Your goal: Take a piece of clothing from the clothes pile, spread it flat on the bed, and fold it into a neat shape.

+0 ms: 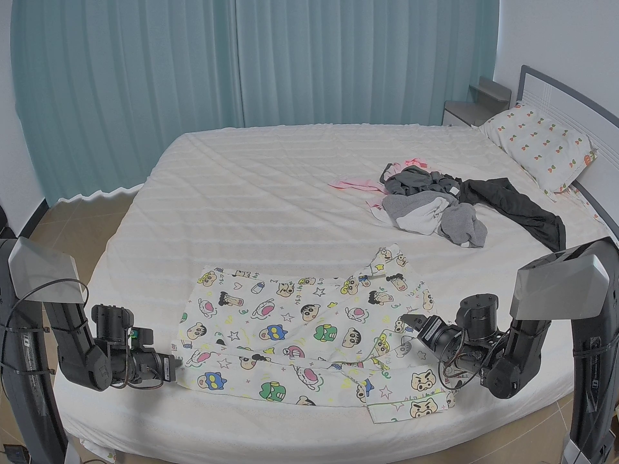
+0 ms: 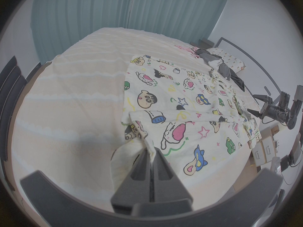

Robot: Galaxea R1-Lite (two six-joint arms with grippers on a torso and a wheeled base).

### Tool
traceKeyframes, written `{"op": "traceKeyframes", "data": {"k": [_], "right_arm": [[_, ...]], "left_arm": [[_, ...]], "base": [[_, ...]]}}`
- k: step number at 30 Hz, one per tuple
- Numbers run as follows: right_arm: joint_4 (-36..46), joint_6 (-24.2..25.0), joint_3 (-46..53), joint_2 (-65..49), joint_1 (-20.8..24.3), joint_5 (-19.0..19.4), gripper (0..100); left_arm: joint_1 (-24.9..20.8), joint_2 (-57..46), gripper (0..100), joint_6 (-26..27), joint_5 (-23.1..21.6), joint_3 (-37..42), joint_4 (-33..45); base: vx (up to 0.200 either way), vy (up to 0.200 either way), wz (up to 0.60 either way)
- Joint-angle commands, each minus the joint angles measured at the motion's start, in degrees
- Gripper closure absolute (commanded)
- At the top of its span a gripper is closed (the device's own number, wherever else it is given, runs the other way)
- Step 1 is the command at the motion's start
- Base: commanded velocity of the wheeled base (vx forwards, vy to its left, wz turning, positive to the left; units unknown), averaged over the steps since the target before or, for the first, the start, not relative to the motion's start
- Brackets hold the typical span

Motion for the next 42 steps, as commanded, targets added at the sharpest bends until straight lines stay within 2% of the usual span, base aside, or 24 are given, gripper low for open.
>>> {"op": "traceKeyframes", "data": {"k": [1, 5, 6, 13, 17, 20, 23, 24, 26, 27, 28, 29, 30, 34, 42], "right_arm": [[-0.02, 0.00, 0.00, 0.11, 0.04, 0.01, 0], [-0.02, -0.09, 0.00, 0.11, 0.04, 0.01, 0], [0.07, -0.09, 0.08, 0.11, 0.04, 0.01, 0], [-0.11, -0.88, 0.88, -0.95, -0.57, -0.17, 0], [-0.37, -6.24, 3.16, -3.67, -3.38, 0.62, 0], [-0.37, -12.39, 5.62, -3.67, -5.93, 4.05, 0], [-0.46, -17.14, 9.58, -3.41, -7.43, 8.97, 0], [-0.46, -17.58, 9.93, -3.41, -7.51, 9.59, 0], [-0.46, -22.32, 12.21, -3.23, -9.45, 15.65, 0], [-0.46, -22.32, 12.21, -3.23, -9.45, 15.65, 0], [-0.46, -26.19, 12.57, -2.18, -10.59, 18.90, 0], [-0.46, -26.19, 12.57, -2.18, -10.59, 18.90, 0], [-1.08, -29.71, 12.13, -0.16, -11.82, 20.66, 0], [-7.40, -33.66, 12.39, 4.76, -12.44, 23.03, 0], [-9.95, -34.36, 12.65, 6.61, -11.56, 24.79, 0]], "left_arm": [[0.23, -0.14, 100, -0.16, 0.06, 1.29, 0.04], [0.14, -0.49, 100, 0.27, -0.03, 3.04, -0.14], [0.14, -0.75, 0, 0.36, -0.12, 3.66, -0.49], [0.23, -1.10, 0, -0.25, -0.21, 4.80, -3.74], [1.20, -1.28, 0, -1.13, -0.29, 4.89, -3.83], [2.78, -1.72, 0, -2.45, -0.56, 5.68, -4.79], [4.18, -2.33, 0, -5.35, -4.07, 7.35, -7.52], [4.36, -2.42, 0, -5.79, -4.43, 7.70, -7.87], [5.68, -3.74, 0, -10.10, -8.12, 10.69, -10.86], [5.68, -3.74, 0, -10.10, -8.12, 10.69, -10.86], [6.47, -3.83, 0, -12.47, -10.14, 12.36, -12.53], [6.47, -3.83, 0, -12.47, -10.14, 12.36, -12.53], [7.44, -3.65, 0, -13.96, -12.34, 14.12, -14.20], [9.02, -3.65, 0, -17.48, -18.66, 16.40, -16.84], [9.11, -2.68, 0, -17.83, -19.01, 16.67, -17.80]], "base": [[0.000, 0.000, 0.00], [0.000, 0.000, 0.00], [0.000, 0.000, 0.00], [0.000, 0.000, 0.00], [0.000, 0.000, 0.00], [0.000, 0.000, 0.00], [0.000, 0.000, 0.00], [0.000, 0.000, 0.00], [0.000, 0.000, 0.00], [0.000, 0.000, 0.00], [0.000, 0.000, 0.00], [0.000, 0.000, 0.00], [0.000, 0.000, 0.00], [0.000, 0.000, 0.00], [0.000, 0.000, 0.00]]}}
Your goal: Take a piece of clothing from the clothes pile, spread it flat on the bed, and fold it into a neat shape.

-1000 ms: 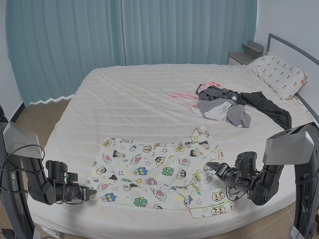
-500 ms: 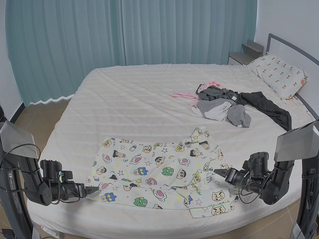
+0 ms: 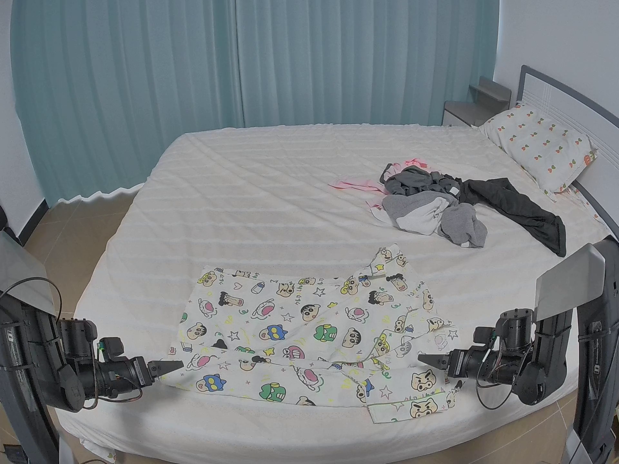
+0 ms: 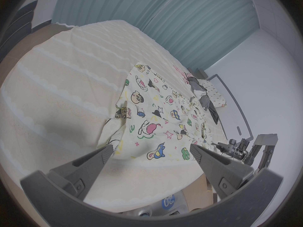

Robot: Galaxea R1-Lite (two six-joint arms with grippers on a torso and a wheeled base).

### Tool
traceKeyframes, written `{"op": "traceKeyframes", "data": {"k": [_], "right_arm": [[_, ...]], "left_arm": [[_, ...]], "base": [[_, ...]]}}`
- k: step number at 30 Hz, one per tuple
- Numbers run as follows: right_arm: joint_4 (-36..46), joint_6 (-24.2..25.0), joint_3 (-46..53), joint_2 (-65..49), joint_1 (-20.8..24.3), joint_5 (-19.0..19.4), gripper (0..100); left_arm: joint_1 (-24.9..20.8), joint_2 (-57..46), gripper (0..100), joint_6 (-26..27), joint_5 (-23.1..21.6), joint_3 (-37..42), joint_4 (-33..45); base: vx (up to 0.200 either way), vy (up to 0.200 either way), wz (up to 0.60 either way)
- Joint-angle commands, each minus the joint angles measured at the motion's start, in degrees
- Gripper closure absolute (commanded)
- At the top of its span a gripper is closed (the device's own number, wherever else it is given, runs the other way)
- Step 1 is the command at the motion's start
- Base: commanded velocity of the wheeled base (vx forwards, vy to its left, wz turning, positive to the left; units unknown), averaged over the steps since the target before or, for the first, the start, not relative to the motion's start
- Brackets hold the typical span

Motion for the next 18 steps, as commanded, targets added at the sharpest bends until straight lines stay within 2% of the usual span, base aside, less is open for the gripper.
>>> {"op": "traceKeyframes", "data": {"k": [1, 7, 8, 18], "right_arm": [[0.01, 0.01, 0.05, 2.39, 0.38, 0.91, 0], [-0.25, 0.01, 0.13, 2.13, 1.17, 1.88, 0], [-0.25, 0.01, 0.13, 2.13, 1.17, 1.96, 100], [-2.63, 0.54, 1.63, 1.87, 0.56, 2.05, 100]], "left_arm": [[0.44, 0.55, 0, -0.08, -0.21, 0.48, -0.15], [0.44, 0.72, 0, 0.01, -0.12, 0.83, -0.15], [0.44, 0.72, 0, 0.18, -0.12, 0.83, -0.15], [0.44, 1.16, 0, 0.45, -0.12, 1.36, -0.33]], "base": [[0.000, 0.000, 0.00], [0.000, 0.000, 0.00], [0.000, 0.000, 0.00], [0.000, 0.000, 0.00]]}}
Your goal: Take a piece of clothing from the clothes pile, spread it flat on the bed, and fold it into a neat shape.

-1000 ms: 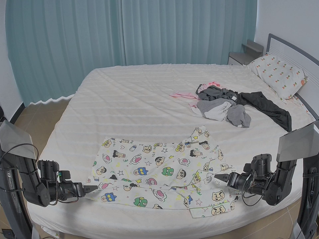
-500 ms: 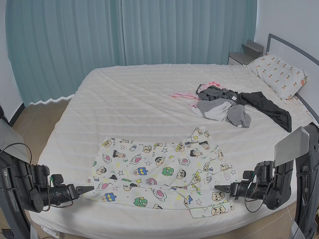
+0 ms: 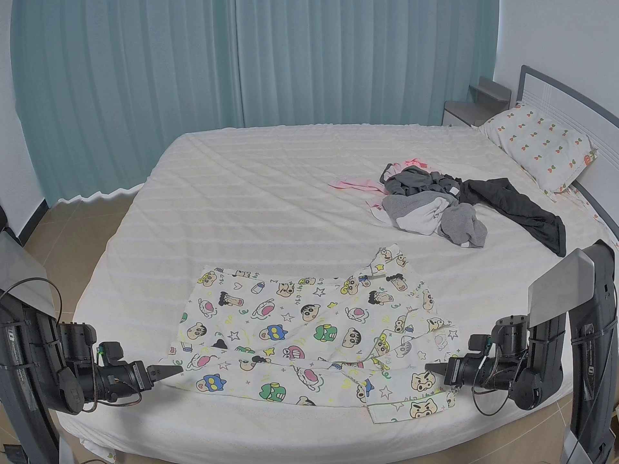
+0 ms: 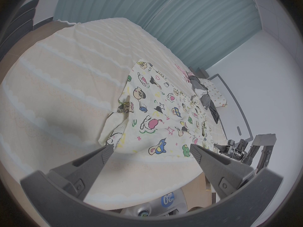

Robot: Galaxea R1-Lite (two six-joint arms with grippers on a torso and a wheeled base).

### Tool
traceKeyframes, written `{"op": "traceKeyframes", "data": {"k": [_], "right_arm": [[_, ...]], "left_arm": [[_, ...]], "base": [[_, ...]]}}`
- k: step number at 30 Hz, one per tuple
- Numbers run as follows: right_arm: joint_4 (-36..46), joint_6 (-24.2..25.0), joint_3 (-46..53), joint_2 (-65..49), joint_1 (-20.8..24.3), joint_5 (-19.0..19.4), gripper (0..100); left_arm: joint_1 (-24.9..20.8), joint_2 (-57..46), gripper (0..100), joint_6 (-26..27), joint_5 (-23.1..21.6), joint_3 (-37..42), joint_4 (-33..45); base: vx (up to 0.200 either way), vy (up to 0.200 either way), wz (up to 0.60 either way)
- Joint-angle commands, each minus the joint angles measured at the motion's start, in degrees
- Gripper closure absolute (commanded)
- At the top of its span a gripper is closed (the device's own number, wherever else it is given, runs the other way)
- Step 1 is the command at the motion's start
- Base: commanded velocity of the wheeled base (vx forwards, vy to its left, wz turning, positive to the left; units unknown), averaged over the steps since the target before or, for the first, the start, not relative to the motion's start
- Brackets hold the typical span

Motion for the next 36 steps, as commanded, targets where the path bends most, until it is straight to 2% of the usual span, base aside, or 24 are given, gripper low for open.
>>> {"op": "traceKeyframes", "data": {"k": [1, 8, 15, 23, 36], "right_arm": [[-0.57, -0.03, 0.73, -0.21, -0.24, 0.08, 100], [-0.65, 0.85, 0.29, -2.93, -0.42, -0.01, 100], [-0.65, 5.95, -1.82, -6.71, -0.42, -0.63, 100], [-0.57, 6.47, -6.74, -5.31, -1.12, -3.44, 100], [-0.30, 6.30, -9.56, -2.14, -1.38, -3.61, 100]], "left_arm": [[0.01, 0.41, 0, -0.02, 0.06, 0.26, -0.06], [0.01, 0.41, 0, -0.02, 0.06, 0.35, -0.06], [0.01, 0.41, 0, -0.02, 0.06, 0.35, -0.06], [0.01, 0.49, 0, 0.07, 0.24, 0.35, -0.06], [-0.08, 0.76, 0, 0.25, 0.33, 0.26, -0.15]], "base": [[0.000, 0.000, 0.00], [0.000, 0.000, 0.00], [0.000, 0.000, 0.00], [0.000, 0.000, 0.00], [0.000, 0.000, 0.00]]}}
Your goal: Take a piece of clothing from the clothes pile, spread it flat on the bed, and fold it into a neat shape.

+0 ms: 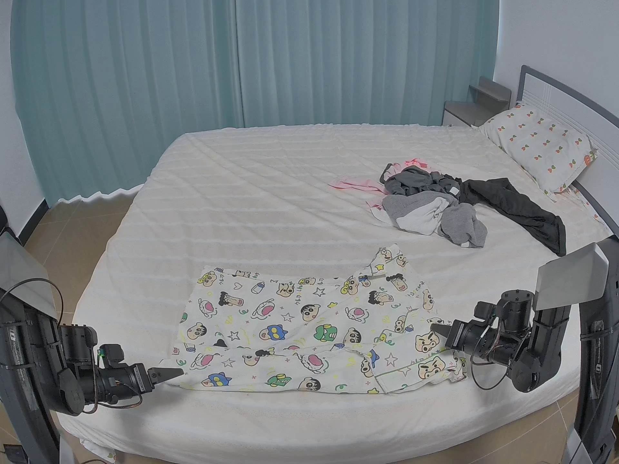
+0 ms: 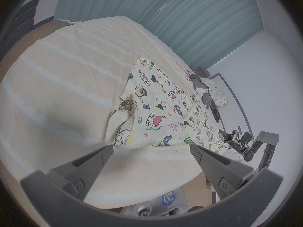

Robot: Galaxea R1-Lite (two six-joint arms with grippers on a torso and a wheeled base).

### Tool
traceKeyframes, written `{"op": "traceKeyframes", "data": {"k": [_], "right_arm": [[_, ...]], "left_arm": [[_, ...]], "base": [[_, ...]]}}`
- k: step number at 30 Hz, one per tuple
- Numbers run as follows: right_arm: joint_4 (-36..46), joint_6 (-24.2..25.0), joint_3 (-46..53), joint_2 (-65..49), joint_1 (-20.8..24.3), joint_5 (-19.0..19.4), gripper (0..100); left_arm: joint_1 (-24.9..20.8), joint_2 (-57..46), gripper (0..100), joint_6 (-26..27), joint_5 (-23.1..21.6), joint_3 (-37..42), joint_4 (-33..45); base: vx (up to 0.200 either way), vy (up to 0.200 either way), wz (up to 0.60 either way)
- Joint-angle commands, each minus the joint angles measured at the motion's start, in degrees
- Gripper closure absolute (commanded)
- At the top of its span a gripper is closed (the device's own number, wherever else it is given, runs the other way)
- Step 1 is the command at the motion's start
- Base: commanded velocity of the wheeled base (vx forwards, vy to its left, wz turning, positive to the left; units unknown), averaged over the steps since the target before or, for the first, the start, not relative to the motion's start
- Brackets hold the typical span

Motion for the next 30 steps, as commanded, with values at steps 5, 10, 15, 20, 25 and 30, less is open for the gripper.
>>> {"op": "traceKeyframes", "data": {"k": [5, 10, 15, 20, 25, 30], "right_arm": [[-0.08, -0.37, -1.40, 2.63, 0.08, -0.08, 0], [-0.52, -0.37, -1.75, 3.51, -0.09, -0.79, 0], [-0.52, -0.02, -0.43, 3.60, 0.00, -2.81, 0], [-0.52, -0.02, -0.17, 3.51, 0.26, -4.04, 0], [-0.61, -0.19, 0.71, 3.51, 1.49, -4.12, 0], [-0.61, -0.28, 2.20, 3.25, 1.84, -4.12, 0]], "left_arm": [[0.02, 0.62, 0, -0.10, 0.00, -0.04, -1.52], [0.11, 0.36, 0, -0.10, 0.53, -0.04, -3.62], [-0.33, 1.77, 0, 0.25, 8.52, -1.71, -9.87], [0.02, 5.81, 0, 6.49, 11.16, -1.89, -11.45], [-2.53, 5.90, 0, 6.76, 11.07, -5.23, -11.62], [-7.45, 5.81, 0, 6.76, 11.16, -7.78, -11.10]], "base": [[0.000, 0.000, 0.00], [0.000, 0.000, 0.00], [0.000, 0.000, 0.00], [0.000, 0.000, 0.00], [0.000, 0.000, 0.00], [0.000, 0.000, 0.00]]}}
